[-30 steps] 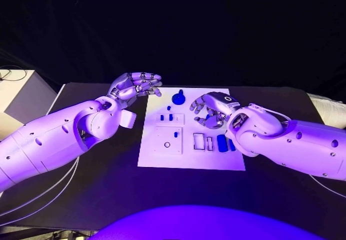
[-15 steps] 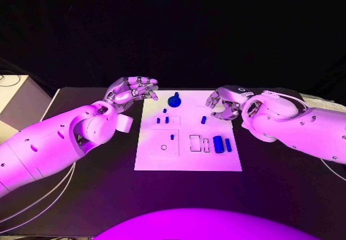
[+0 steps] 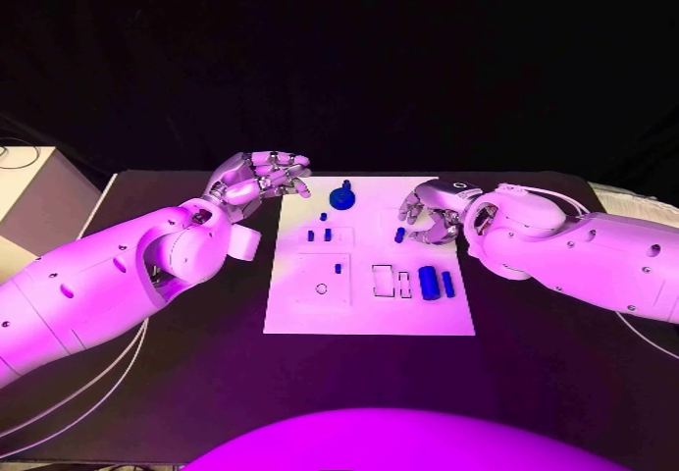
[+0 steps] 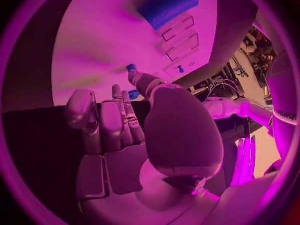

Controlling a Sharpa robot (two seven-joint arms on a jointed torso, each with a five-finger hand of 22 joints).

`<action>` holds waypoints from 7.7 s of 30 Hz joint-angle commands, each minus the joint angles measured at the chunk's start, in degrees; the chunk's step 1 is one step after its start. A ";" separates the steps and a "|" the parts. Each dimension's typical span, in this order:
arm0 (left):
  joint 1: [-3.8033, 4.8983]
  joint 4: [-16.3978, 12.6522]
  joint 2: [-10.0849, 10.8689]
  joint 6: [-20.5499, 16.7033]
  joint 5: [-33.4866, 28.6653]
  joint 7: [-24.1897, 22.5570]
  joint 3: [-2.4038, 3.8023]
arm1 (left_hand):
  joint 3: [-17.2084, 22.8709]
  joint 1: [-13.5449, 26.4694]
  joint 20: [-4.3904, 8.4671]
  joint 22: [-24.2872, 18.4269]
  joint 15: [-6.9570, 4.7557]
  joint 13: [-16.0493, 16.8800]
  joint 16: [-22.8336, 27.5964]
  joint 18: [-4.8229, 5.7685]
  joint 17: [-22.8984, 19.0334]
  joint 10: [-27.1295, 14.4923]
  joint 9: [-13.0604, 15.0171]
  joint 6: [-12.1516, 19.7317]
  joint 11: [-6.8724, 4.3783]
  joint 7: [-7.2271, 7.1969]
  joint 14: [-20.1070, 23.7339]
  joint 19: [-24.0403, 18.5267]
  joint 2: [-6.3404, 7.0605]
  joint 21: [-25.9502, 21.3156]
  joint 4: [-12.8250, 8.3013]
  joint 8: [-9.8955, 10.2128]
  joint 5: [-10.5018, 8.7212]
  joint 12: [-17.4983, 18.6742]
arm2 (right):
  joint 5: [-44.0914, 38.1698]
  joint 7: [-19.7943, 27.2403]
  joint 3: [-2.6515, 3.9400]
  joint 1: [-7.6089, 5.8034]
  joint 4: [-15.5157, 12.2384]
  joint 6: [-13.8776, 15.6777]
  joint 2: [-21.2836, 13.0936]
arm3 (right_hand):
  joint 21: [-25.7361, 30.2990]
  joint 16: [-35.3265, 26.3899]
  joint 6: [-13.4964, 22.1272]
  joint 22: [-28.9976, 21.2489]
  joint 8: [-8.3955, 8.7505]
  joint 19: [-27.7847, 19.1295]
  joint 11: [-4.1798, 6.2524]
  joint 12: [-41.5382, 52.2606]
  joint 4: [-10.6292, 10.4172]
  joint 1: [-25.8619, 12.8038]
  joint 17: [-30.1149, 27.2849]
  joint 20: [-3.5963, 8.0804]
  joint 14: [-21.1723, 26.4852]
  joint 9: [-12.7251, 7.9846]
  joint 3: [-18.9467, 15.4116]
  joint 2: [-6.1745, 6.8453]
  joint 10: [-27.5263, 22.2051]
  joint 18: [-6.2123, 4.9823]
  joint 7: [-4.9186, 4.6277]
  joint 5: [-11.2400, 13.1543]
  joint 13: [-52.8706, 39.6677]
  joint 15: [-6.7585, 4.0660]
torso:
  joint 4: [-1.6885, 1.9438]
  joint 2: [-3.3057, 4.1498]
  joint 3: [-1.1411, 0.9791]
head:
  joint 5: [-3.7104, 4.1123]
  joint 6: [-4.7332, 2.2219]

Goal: Assemble the parts on the task board

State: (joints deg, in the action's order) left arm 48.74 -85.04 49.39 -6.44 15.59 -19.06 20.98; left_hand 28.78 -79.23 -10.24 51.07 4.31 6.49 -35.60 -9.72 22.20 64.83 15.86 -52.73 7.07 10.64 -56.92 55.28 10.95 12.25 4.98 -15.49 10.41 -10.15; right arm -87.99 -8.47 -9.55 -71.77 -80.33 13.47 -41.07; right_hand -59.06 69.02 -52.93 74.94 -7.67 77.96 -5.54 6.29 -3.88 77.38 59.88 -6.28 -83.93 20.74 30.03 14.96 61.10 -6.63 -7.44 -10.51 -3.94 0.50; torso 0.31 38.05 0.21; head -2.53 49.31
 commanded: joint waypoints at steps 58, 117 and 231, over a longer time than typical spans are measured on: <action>-0.03 0.22 0.05 0.98 0.08 -0.10 0.04 | -0.27 0.02 -0.25 -0.24 0.21 0.07 0.56 -0.52 0.27 -0.07 -0.10 0.17 0.45 0.48 -0.06 0.23 -0.26 -0.47 0.33 0.37 0.03 0.32 | -0.42 -2.59 0.26 1.13 -2.38 3.05 0.60 | -5.86 3.80 -8.59 4.97 -5.31 2.22 2.25 1.68 3.30 2.81 2.66 1.55 -0.88 2.84 7.87 -6.42 10.52 1.78 0.34 5.39 -1.47 -1.72 | -0.04 -0.26 0.09 | -0.14 0.69; -0.03 0.51 -0.48 1.12 0.08 0.01 0.03 | -0.32 -0.12 -0.29 -0.42 0.21 0.13 0.81 -0.54 0.55 -0.04 -0.11 0.13 0.44 0.46 -0.08 0.32 -0.30 -0.72 0.35 0.40 0.04 0.42 | -8.16 -4.27 -0.42 4.60 -12.70 2.49 9.19 | -5.80 3.75 -8.74 5.17 -5.57 2.13 2.25 1.37 4.22 2.72 2.45 1.68 -0.85 3.11 8.32 -6.07 10.83 1.76 0.29 4.81 -1.56 -1.79 | 0.00 -0.08 0.06 | -2.60 0.69; -0.05 0.71 -0.10 2.53 0.08 1.15 -0.02 | -0.57 0.26 -0.42 -0.86 0.33 0.23 1.36 -0.51 1.08 -0.07 -0.14 0.13 0.51 0.47 0.03 0.38 -0.42 -1.30 0.90 0.49 0.02 0.66 | -9.47 -5.89 -1.21 8.10 -8.58 10.65 11.68 | 3.53 1.86 0.37 2.14 -0.05 -1.19 -0.50 -2.27 2.20 -1.36 -1.58 -0.43 0.49 1.57 1.98 -0.62 -0.30 0.37 -1.73 7.69 0.16 0.54 | -0.20 -0.18 -0.02 | -3.79 0.69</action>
State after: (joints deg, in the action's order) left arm 48.70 -84.33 49.41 -5.15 15.62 -17.79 20.94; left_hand 28.22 -79.23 -10.45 50.27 4.31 6.64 -34.55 -9.71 23.23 64.83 15.81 -52.52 7.07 10.84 -56.91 55.49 10.95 11.32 5.54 -15.30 10.41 -9.69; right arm -97.73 -14.16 -10.76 -63.71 -88.72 20.49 -29.29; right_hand -55.82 71.09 -52.93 74.94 -7.88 77.02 -6.04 3.97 -1.60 75.88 58.38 -6.78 -83.52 22.37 32.29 14.07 61.15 -5.73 -9.27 -3.08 -3.80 0.75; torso 0.16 37.90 0.19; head -6.36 50.01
